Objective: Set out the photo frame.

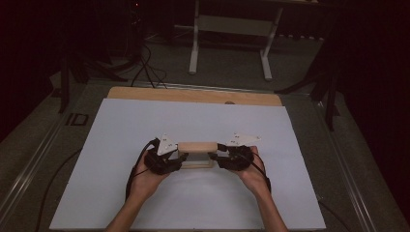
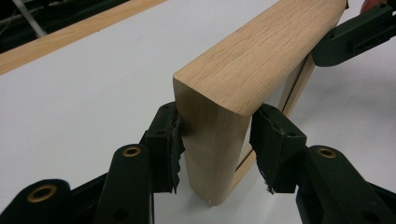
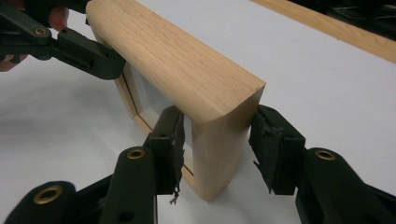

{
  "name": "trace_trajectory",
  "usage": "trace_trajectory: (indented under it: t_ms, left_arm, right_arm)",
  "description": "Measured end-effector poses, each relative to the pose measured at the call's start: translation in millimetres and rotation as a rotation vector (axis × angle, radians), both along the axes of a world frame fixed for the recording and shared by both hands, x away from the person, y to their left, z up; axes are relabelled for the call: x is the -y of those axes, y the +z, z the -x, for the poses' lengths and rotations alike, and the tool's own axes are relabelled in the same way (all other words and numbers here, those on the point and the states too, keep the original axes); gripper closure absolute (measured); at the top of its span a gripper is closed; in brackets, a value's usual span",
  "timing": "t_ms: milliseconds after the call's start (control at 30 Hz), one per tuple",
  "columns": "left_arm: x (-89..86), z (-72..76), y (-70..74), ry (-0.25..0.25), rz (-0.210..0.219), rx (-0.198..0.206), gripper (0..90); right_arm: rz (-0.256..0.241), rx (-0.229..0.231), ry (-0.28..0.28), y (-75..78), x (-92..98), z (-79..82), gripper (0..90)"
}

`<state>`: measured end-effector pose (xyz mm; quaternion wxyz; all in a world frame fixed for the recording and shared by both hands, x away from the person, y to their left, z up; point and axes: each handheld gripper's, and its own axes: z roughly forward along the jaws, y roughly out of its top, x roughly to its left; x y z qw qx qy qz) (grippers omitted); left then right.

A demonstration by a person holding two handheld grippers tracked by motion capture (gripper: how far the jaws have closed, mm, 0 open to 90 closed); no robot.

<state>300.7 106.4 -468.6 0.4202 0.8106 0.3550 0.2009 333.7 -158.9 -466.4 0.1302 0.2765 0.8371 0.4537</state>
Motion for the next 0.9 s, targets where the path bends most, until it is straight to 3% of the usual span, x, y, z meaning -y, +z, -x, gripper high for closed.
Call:
trace_trajectory:
  t_ms: [700,900]
  left_arm:
    - [-10.1,-22.1,-2.8,-0.010,0.051,-0.016,52.4]
    - [-11.5,-28.2,-3.0,-0.006,0.046,-0.019,52.1]
  right_arm:
    - [0.007,0.008,-0.052,3.2,-12.0,-9.6,54.9]
    - [0.002,0.007,-0.066,3.0,-15.4,-14.0,54.7]
